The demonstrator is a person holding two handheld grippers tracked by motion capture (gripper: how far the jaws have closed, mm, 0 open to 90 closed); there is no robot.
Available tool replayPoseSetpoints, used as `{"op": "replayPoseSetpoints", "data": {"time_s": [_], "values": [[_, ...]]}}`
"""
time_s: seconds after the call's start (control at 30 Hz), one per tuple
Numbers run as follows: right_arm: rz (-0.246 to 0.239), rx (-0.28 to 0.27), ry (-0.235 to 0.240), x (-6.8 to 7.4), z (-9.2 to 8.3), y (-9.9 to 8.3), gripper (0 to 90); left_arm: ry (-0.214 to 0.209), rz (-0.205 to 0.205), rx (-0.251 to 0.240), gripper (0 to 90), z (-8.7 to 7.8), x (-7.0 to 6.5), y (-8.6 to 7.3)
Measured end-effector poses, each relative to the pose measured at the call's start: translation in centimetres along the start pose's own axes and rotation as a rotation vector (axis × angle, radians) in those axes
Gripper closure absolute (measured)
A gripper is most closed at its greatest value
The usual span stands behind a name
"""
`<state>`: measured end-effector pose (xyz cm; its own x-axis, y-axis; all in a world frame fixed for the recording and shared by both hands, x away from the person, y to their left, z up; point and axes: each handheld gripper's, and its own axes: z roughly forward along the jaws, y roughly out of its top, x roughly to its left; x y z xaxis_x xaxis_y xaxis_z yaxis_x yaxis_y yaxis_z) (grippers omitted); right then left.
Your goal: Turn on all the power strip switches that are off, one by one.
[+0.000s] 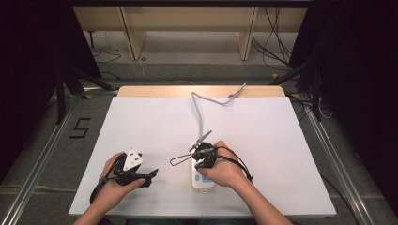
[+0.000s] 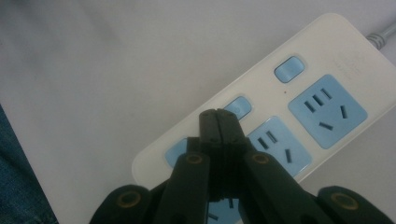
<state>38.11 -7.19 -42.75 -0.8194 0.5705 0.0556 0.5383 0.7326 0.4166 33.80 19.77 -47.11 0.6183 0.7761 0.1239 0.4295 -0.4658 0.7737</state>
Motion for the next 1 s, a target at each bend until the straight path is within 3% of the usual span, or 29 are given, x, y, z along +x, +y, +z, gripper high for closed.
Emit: {"op": "replayPoseSetpoints", "data": {"time_s": [0.57, 1.0], "values": [[-0.022, 0.009, 0.010, 0.9, -0.1, 0.0, 90.0, 0.000, -0.001, 0.000, 18.0, 0.0, 0.0, 0.0], [-0.010, 0.014, 0.013, 1.3, 0.1, 0.1, 90.0, -0.001, -0.001, 0.000, 17.9, 0.0, 0.0, 0.0]]}}
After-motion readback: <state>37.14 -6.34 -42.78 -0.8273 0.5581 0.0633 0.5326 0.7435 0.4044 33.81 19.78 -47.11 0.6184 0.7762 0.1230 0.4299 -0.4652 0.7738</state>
